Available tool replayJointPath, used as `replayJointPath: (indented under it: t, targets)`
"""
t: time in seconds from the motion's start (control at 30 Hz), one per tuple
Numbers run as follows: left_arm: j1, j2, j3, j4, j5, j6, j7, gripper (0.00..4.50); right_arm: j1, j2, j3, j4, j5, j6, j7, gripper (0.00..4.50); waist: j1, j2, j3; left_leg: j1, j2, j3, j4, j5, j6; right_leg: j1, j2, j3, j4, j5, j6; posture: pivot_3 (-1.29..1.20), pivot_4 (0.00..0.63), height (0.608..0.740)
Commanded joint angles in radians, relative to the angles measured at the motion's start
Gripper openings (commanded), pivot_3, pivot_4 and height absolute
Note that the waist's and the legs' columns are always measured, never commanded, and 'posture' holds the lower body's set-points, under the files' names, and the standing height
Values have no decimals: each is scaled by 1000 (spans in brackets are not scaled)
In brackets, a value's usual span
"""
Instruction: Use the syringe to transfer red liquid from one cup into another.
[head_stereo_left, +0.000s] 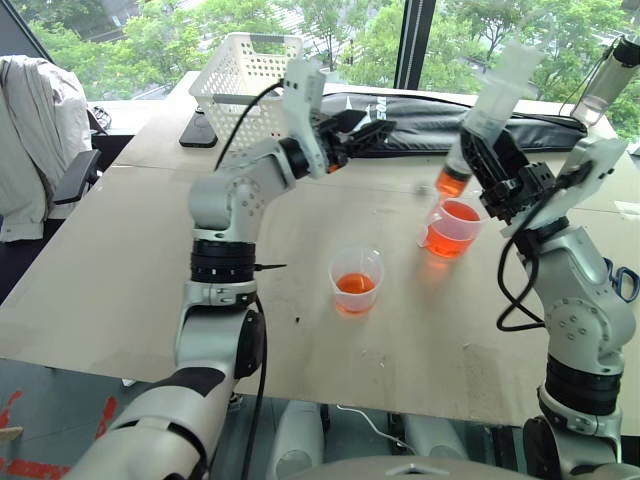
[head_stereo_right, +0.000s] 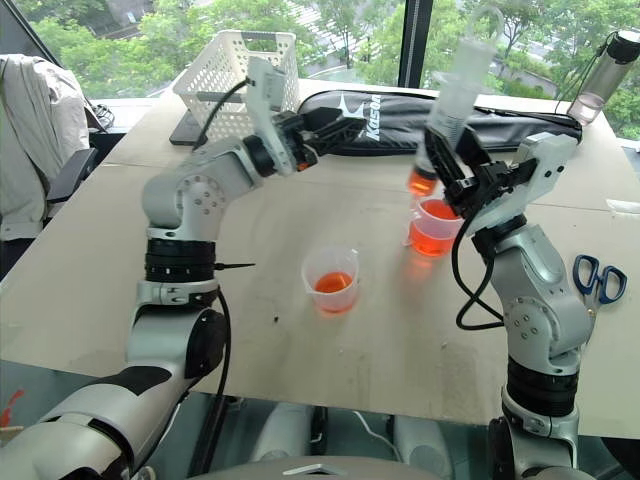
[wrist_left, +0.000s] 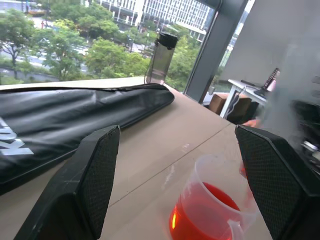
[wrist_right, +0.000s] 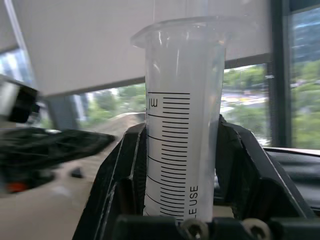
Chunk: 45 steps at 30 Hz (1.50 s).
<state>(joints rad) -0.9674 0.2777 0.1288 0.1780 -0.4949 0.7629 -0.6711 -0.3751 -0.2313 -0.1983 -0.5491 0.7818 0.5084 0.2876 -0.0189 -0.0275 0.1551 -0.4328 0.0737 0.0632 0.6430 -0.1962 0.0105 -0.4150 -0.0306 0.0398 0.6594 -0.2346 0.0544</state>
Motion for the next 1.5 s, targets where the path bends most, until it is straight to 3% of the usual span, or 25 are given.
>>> replayJointPath:
  t: [0.03, 0.3, 0.6, 0.77, 0.9, 1.5]
  targets:
    - [-2, 35, 18, -11, -6, -9, 2, 3743, 21, -16, 56, -91, 164, 70, 65, 1517, 3, 0, 0, 0, 0, -1, 0, 0, 0, 0, 0, -1, 0, 0, 0, 0, 150, 724]
    - [-2, 65, 6, -39, -9, -3, 7, 3743, 52, 11, 212, -22, 151, 51, 208, 1517, 6, 0, 0, -1, -1, 0, 2, 0, 0, 2, -2, -1, -2, 0, 0, 0, 150, 724]
    - [44, 179, 29, -225, -144, 110, -104, 3743, 91, -20, 328, 160, -101, -148, 419, 1515, 3, 0, 0, -1, 0, -1, 0, 0, 0, 1, -1, -2, -2, 0, 0, 0, 150, 724]
    - [84, 314, 62, -336, -281, 270, -169, 3743, 83, 15, 348, 231, -181, -234, 439, 1515, 1, 0, 0, 0, 0, -1, 0, 0, 0, 1, -1, -2, -2, 0, 0, 0, 150, 724]
    - [68, 342, 85, -370, -365, 342, -154, 3743, 80, 32, 356, 253, -220, -268, 443, 1515, 8, -1, 0, 0, 0, -1, 1, 0, 0, 1, -1, -2, -1, 0, 0, 0, 150, 724]
    - [56, 426, 31, -413, -380, 358, -158, 3743, 85, 72, 365, 271, -308, -297, 409, 1512, 5, -1, 0, 0, 0, 0, 0, 0, 0, 1, -1, -2, -2, -1, -2, 0, 150, 724]
